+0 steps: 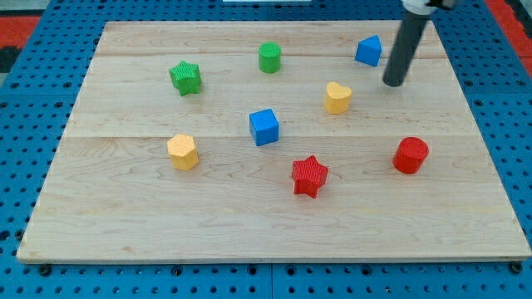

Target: Slide the green star to the center left

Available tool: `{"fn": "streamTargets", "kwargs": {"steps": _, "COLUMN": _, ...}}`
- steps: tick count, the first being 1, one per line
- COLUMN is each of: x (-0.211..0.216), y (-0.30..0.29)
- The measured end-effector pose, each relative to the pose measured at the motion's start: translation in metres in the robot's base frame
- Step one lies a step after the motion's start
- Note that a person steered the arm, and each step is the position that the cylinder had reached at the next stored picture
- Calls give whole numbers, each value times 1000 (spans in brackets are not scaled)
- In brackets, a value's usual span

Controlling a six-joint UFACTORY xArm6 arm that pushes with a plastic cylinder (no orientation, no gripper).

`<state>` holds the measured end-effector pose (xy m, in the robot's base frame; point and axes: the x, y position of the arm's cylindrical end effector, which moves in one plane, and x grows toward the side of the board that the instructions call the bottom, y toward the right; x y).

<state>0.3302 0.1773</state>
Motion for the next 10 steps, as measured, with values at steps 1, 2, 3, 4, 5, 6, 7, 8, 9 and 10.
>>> {"fn": "streamTargets", "kwargs": {"steps": 1, "x": -27, "y": -20}}
{"fn": "streamTargets", "kwargs": {"steps": 2, "x": -35, "y": -38}}
{"fn": "streamTargets", "kwargs": {"steps": 3, "x": -26, "y": -153}}
{"fn": "streamTargets", "kwargs": {"steps": 4, "x": -7, "y": -210}}
{"fn": "streamTargets", "kwargs": {"steps": 5, "x": -7, "y": -277}}
{"fn": "streamTargets", "kwargs": {"steps": 6, "x": -1, "y": -275}}
{"fn": "streamTargets", "kwargs": {"steps": 7, "x": -1, "y": -275}}
{"fn": "streamTargets", "kwargs": {"steps": 8, "x": 13, "y": -274}}
{"fn": "streamTargets", "kwargs": {"steps": 9, "x": 41, "y": -305}}
{"fn": "streamTargets", "kwargs": {"steps": 10, "x": 28, "y": -314}}
